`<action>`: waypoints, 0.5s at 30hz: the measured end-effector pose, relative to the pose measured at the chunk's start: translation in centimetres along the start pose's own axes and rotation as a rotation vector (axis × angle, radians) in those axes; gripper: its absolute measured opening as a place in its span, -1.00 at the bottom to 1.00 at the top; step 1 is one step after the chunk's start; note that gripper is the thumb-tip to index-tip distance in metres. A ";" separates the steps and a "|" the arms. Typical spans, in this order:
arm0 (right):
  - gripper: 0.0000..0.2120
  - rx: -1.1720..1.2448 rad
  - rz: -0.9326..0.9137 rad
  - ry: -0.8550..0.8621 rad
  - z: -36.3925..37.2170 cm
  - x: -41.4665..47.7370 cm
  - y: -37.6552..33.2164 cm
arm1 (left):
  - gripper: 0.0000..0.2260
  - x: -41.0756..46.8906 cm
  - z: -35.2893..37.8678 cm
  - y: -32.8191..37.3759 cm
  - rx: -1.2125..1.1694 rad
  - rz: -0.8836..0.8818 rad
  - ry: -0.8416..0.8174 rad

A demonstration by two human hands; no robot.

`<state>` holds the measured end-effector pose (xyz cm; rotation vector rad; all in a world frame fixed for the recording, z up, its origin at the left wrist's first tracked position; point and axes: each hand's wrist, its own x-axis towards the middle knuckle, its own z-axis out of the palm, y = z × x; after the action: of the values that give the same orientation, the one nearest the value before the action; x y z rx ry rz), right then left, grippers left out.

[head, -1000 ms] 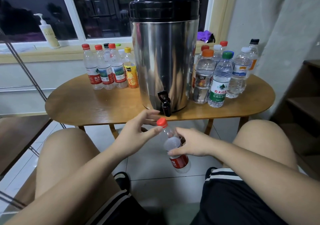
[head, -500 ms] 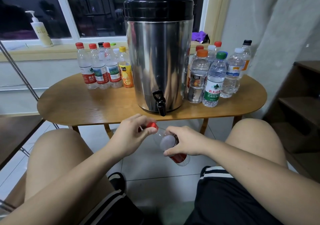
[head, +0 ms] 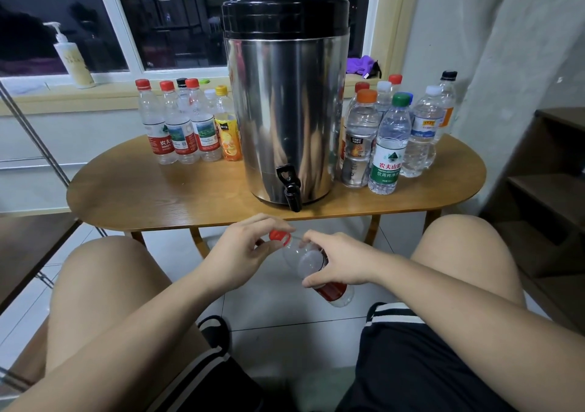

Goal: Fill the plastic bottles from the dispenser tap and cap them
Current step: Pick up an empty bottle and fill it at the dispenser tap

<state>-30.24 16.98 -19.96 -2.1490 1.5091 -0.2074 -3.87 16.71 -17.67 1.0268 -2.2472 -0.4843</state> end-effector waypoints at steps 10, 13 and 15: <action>-0.42 -0.014 0.085 0.097 0.2 0.9 0.3 | -0.88 2.8 -2.4 0.5 -0.164 -0.269 0.295; -0.44 -0.020 0.134 0.097 0.2 1.1 0.3 | -0.79 4.9 -2.6 1.1 -0.279 -0.291 0.393; -0.43 -0.013 0.150 0.113 0.3 1.3 0.4 | -0.79 5.9 -2.2 1.8 -0.308 -0.250 0.444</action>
<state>-30.00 15.81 -20.58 -2.0529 1.7324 -0.2711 -6.39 13.19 -12.77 1.1264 -1.6076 -0.6170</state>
